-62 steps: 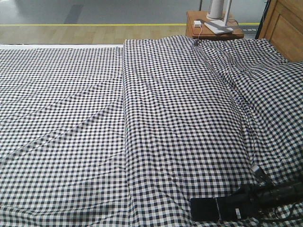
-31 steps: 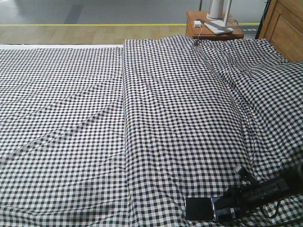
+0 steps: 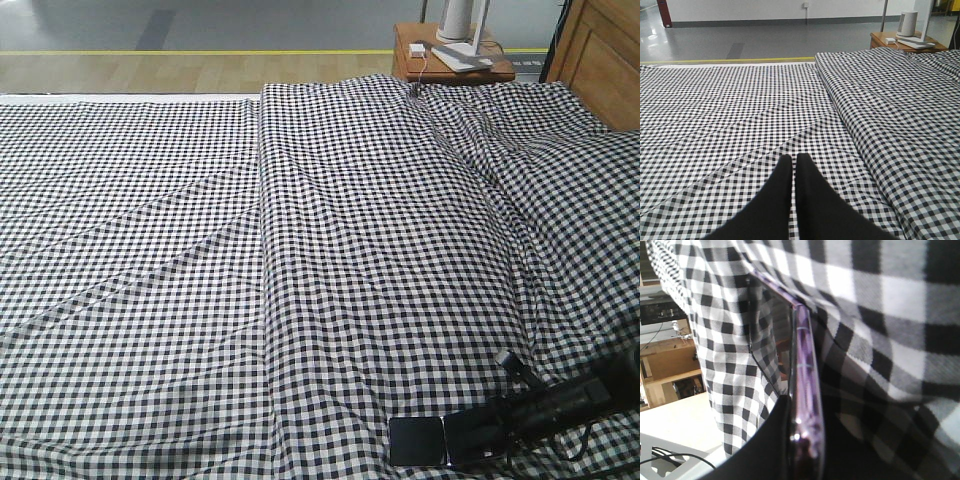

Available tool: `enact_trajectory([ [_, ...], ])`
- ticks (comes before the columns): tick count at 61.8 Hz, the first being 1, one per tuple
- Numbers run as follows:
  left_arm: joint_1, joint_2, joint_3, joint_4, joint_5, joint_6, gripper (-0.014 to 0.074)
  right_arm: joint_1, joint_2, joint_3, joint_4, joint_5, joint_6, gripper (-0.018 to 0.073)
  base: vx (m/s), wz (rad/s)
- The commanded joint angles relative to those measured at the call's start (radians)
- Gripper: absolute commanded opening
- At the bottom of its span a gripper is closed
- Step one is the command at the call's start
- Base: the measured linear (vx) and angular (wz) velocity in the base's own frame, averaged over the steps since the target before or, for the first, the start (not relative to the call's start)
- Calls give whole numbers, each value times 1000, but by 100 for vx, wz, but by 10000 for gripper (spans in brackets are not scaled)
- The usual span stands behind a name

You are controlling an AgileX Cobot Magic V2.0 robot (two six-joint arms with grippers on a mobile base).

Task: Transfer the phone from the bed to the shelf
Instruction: 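Close the right gripper on the phone's edge, then lift the phone off the bed with the right gripper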

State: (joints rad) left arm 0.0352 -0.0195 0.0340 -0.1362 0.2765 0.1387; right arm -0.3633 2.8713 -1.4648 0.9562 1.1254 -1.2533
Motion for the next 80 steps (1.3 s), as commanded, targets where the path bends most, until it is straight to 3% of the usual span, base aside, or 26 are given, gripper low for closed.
enact_trajectory([
  [1, -1, -5, 2, -10, -73, -4, 1, 4, -52, -5, 26, 158, -35, -11, 0, 0],
  [21, -1, -5, 2, -10, -73, -4, 1, 4, -162, -3, 23, 167, -2, -7, 0, 0],
  [52, -1, -5, 2, -10, -73, -4, 1, 42, -489, 1, -32, 167, 148, -3, 0, 0],
  [67, -1, -5, 2, -10, -73, -4, 1, 93, -707, 17, -27, 168, 141, -2, 0, 0],
  [73, -1, -5, 2, -10, -73, -4, 1, 109, -797, 95, -21, 168, 92, -2, 0, 0],
  [80, -1, -5, 2, -10, -73, -4, 1, 108, -906, 224, 60, 167, -22, -2, 0, 0],
])
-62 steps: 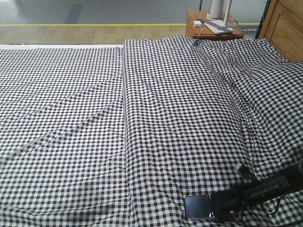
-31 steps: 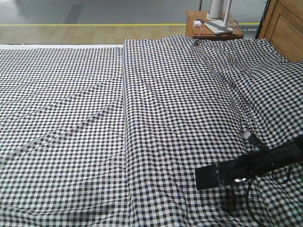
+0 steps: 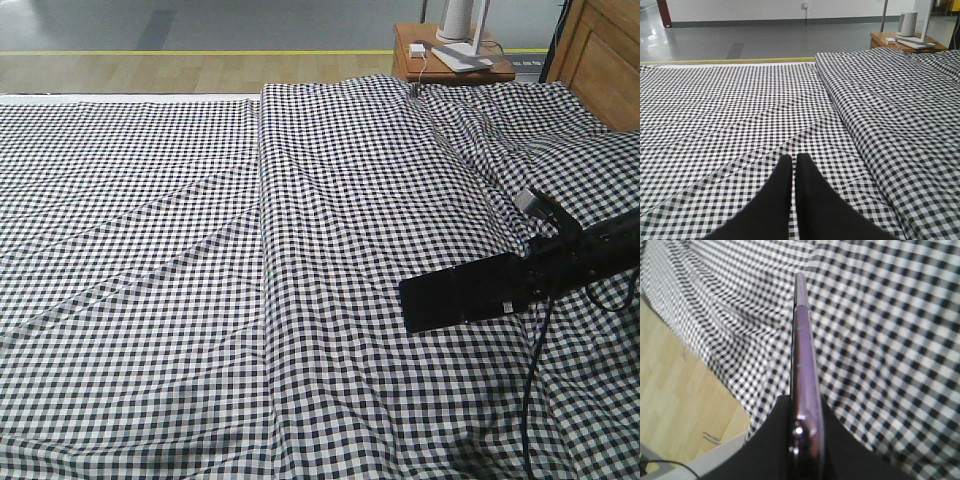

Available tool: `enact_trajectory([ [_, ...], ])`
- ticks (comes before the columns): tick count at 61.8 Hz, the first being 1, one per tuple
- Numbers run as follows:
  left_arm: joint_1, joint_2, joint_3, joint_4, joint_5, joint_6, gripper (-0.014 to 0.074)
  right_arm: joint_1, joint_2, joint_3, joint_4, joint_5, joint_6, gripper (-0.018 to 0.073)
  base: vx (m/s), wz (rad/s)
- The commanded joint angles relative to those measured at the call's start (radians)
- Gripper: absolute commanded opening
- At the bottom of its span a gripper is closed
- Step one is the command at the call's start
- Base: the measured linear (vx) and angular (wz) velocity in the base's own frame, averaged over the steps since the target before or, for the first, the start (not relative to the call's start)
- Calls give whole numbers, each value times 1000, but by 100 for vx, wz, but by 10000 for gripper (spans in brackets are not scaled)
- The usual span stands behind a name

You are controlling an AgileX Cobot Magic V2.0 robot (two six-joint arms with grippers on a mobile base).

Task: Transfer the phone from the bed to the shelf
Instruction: 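Lift the phone off the bed with the right gripper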

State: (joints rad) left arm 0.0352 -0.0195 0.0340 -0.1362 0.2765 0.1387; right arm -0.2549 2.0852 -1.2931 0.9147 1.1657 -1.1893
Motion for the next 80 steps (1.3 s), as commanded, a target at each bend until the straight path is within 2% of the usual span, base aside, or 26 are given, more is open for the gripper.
enact_trajectory([
  [1, -1, -5, 2, -10, -73, -4, 1, 0, -132, 64, 110, 127, -96, -2, 0, 0],
  [7, -1, -5, 2, -10, -73, -4, 1, 1, -219, 136, 150, 127, -112, -2, 0, 0],
  [27, -1, -5, 2, -10, -73, -4, 1, 18, -492, 237, 144, 127, -113, -2, 0, 0],
  [40, -1, -5, 2, -10, -73, -4, 1, 159, -598, 236, 138, 126, -113, -2, 0, 0],
  [60, -1, -5, 2, -10, -73, -4, 1, 386, -641, 236, 145, 126, -98, -1, 0, 0],
  [80, -1, -5, 2, -10, -73, -4, 1, 563, -694, 236, 193, 126, -97, -1, 0, 0],
])
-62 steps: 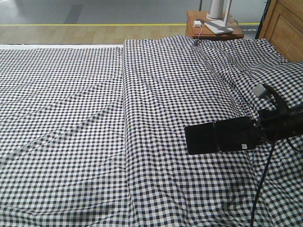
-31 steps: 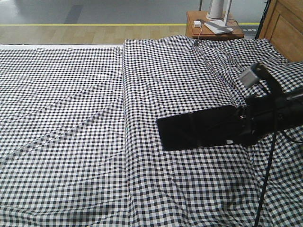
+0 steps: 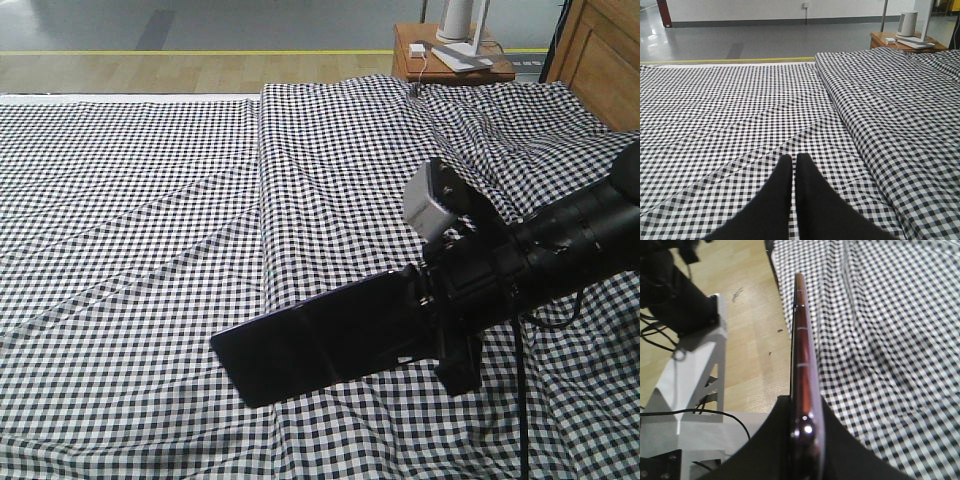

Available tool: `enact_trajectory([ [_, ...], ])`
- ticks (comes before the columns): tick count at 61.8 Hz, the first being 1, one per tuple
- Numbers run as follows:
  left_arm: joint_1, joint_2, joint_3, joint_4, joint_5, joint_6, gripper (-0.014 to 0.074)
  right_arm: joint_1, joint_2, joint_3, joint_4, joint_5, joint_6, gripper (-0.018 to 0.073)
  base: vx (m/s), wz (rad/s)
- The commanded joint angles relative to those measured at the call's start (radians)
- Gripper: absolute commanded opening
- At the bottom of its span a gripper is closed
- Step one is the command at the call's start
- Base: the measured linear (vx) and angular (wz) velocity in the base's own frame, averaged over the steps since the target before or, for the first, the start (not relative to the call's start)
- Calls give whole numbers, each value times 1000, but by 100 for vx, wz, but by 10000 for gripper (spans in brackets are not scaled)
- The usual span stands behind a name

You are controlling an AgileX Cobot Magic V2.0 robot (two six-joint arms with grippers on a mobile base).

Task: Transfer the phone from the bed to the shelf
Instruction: 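Lift the phone off the bed with the right gripper, then hold the phone in the right gripper while the base turns from the bed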

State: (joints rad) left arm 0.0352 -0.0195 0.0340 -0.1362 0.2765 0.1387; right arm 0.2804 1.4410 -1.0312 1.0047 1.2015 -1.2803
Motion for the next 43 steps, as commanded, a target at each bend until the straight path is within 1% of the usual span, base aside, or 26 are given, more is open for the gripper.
enact_trajectory([
  [1, -1, -5, 2, -10, -73, -4, 1, 36, -52, -26, 108, 90, -6, -1, 0, 0],
  [9, -1, -5, 2, -10, -73, -4, 1, 74, -74, -26, 113, 90, -6, -1, 0, 0],
  [43, -1, -5, 2, -10, -73, -4, 1, 72, -95, -26, 123, 90, -7, -1, 0, 0],
])
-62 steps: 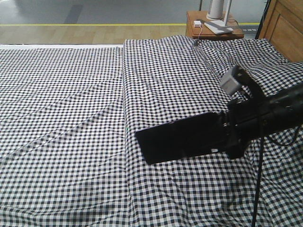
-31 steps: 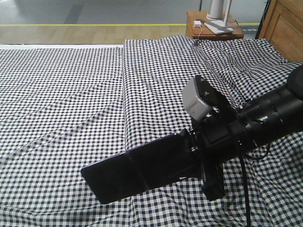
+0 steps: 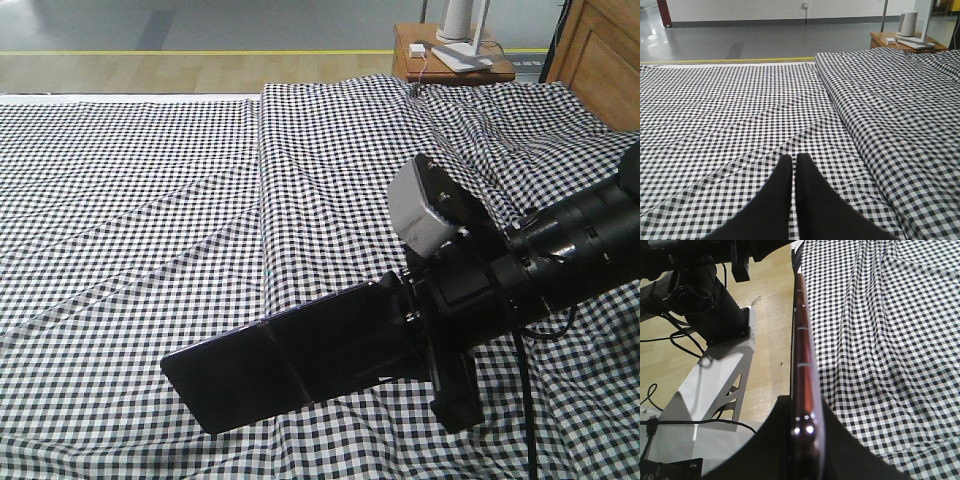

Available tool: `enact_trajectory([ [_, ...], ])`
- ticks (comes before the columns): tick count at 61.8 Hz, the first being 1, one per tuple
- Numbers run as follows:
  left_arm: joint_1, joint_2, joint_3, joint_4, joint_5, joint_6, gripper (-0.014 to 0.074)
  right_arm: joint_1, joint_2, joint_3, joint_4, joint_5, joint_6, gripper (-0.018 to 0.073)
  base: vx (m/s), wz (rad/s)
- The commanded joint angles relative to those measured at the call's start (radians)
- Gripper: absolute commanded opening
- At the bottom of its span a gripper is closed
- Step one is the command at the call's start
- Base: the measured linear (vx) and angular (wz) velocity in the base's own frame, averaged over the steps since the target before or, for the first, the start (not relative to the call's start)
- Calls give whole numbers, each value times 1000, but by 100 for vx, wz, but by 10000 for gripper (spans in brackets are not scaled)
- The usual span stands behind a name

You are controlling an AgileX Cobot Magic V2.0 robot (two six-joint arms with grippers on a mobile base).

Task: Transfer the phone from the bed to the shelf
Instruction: 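Hold the phone in the right gripper while the base turns from the bed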

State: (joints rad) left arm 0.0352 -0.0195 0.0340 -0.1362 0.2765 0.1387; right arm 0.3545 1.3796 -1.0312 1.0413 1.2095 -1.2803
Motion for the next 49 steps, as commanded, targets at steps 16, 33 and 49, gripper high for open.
enact_trajectory([
  [16, -1, -5, 2, -10, -73, -4, 1, -2, -33, -26, 86, 82, -10, -1, 0, 0],
  [33, -1, -5, 2, -10, -73, -4, 1, -2, -33, -26, 86, 82, -12, -1, 0, 0],
  [49, -1, -5, 2, -10, -73, -4, 1, -2, -33, -26, 86, 82, -13, -1, 0, 2],
])
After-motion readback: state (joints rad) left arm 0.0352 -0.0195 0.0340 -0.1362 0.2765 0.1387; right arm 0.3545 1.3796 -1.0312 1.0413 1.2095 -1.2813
